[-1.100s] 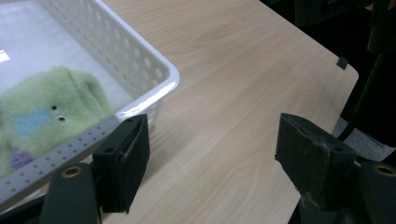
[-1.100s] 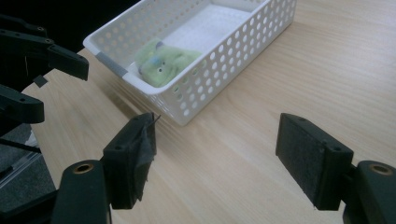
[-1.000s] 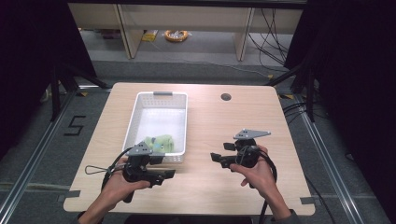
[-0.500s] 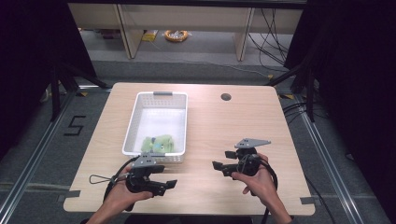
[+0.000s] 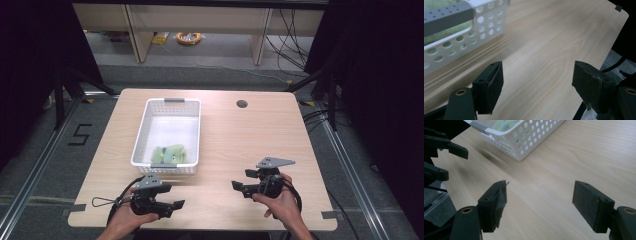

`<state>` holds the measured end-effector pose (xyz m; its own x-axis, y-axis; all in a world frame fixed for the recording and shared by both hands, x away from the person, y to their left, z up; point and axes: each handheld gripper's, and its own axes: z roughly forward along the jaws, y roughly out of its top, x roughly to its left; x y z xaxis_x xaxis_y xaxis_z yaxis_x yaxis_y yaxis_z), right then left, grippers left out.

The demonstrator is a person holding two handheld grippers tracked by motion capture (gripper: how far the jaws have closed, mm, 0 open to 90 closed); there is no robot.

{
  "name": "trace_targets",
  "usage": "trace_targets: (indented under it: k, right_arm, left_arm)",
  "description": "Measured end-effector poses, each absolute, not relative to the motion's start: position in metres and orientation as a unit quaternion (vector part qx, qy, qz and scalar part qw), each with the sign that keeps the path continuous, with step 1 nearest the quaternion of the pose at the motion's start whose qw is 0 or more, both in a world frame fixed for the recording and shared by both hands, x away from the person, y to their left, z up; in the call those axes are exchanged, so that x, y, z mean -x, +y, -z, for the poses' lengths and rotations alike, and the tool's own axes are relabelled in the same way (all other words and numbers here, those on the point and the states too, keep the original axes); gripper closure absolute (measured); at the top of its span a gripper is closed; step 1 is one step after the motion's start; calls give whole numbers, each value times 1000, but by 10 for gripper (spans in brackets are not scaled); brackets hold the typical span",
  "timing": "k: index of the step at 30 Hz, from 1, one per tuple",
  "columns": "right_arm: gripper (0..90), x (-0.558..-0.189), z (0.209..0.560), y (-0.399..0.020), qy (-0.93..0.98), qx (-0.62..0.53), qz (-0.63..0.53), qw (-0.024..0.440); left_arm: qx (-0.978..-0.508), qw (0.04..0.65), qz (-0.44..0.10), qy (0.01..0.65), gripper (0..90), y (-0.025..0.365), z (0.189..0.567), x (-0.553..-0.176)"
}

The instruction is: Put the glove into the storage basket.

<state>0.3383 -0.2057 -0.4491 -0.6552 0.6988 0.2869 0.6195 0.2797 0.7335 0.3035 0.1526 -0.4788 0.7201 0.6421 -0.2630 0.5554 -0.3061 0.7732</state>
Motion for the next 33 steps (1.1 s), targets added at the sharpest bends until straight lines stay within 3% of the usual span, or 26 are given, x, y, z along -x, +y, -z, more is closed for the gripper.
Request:
trace_targets:
  k: [8,10,15,33]
  right_arm:
    - [258,-326,462,-212,806,-397,-436,53]
    - [234,-321,465,-212,802,-405,-437,37]
    - [176,-311,471,-216,804,-405,-433,45]
    - [174,-285,487,-226,816,-400,-414,59]
  left_arm:
    - [-812,454,-52,363,223,154,485,-297]
    - [-808,461,-44,365,206,153,487,-295]
    - [-814,461,-51,349,171,153,490,-291]
    - [-841,423,-77,327,170,144,499,-272]
